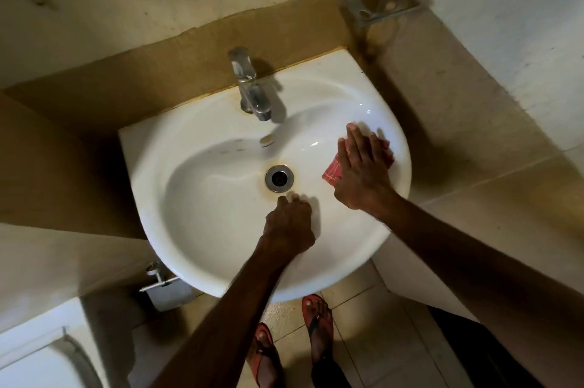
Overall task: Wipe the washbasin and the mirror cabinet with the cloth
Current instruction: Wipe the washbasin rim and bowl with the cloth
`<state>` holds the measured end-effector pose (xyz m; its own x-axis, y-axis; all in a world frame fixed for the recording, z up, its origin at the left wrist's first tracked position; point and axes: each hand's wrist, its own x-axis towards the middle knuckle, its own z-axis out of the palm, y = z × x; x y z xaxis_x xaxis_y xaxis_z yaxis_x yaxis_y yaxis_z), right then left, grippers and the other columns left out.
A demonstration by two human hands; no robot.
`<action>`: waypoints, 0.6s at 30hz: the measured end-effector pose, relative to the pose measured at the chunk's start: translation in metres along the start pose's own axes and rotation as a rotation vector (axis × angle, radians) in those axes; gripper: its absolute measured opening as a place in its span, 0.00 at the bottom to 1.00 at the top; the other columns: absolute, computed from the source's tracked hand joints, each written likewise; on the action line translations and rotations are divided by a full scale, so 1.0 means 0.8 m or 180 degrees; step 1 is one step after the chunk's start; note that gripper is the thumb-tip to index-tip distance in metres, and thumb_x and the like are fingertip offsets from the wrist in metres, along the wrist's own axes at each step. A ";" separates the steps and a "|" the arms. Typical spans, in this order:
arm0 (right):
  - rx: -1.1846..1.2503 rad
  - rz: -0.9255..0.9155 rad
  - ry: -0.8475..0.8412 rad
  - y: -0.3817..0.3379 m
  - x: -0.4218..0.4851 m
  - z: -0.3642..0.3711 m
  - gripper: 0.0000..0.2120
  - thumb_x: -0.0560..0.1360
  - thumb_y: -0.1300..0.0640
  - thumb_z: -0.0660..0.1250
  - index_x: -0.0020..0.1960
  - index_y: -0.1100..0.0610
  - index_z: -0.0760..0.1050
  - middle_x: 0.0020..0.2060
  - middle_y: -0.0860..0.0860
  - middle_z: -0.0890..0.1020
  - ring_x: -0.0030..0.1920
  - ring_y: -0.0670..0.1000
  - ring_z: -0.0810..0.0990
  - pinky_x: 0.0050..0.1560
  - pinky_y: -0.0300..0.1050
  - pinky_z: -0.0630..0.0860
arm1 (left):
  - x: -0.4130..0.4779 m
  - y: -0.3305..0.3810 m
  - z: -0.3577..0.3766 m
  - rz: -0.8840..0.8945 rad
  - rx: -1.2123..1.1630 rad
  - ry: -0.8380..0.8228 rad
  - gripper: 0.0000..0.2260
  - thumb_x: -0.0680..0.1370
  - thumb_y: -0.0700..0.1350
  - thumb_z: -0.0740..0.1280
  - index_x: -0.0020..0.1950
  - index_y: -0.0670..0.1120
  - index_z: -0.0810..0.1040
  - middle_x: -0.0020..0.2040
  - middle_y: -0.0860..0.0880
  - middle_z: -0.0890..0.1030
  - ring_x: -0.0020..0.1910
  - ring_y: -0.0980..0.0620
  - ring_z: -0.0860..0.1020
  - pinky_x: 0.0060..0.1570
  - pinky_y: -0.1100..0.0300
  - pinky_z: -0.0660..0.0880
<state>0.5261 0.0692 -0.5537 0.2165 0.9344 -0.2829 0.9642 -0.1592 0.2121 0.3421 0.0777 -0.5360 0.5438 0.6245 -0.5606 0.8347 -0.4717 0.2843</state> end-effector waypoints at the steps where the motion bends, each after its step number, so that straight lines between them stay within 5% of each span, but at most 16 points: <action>1: 0.0005 -0.0015 0.0035 -0.004 -0.002 0.006 0.43 0.78 0.43 0.62 0.83 0.66 0.51 0.83 0.66 0.45 0.84 0.63 0.41 0.82 0.64 0.39 | 0.001 -0.002 0.001 0.0010 -0.0003 0.0018 0.26 0.80 0.45 0.64 0.78 0.42 0.64 0.77 0.41 0.67 0.73 0.39 0.67 0.67 0.46 0.72; 8: -0.0107 -0.0324 0.0394 0.002 -0.059 0.026 0.37 0.73 0.45 0.53 0.70 0.71 0.74 0.73 0.72 0.71 0.73 0.74 0.71 0.75 0.66 0.61 | 0.000 -0.014 0.005 0.0078 -0.0197 0.0182 0.23 0.80 0.44 0.63 0.75 0.41 0.67 0.72 0.40 0.70 0.70 0.39 0.69 0.65 0.47 0.74; 15: 0.0266 -0.0377 0.0195 -0.066 0.028 0.044 0.35 0.82 0.41 0.49 0.75 0.66 0.71 0.76 0.69 0.68 0.76 0.71 0.68 0.76 0.67 0.63 | -0.002 -0.044 -0.004 -0.0145 -0.1209 0.0704 0.19 0.81 0.46 0.64 0.72 0.44 0.72 0.64 0.44 0.80 0.63 0.41 0.79 0.62 0.50 0.77; 18: 0.0496 -0.0427 0.0186 -0.115 0.047 0.043 0.41 0.81 0.36 0.42 0.81 0.66 0.60 0.80 0.70 0.57 0.80 0.72 0.57 0.79 0.70 0.55 | 0.000 -0.057 -0.012 -0.0495 -0.1411 0.1215 0.17 0.80 0.47 0.63 0.68 0.43 0.75 0.62 0.43 0.80 0.61 0.40 0.79 0.60 0.48 0.78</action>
<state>0.4506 0.1081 -0.6161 0.0796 0.9667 -0.2432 0.9968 -0.0751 0.0277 0.3046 0.1050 -0.5413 0.3367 0.8833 -0.3263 0.8190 -0.1037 0.5643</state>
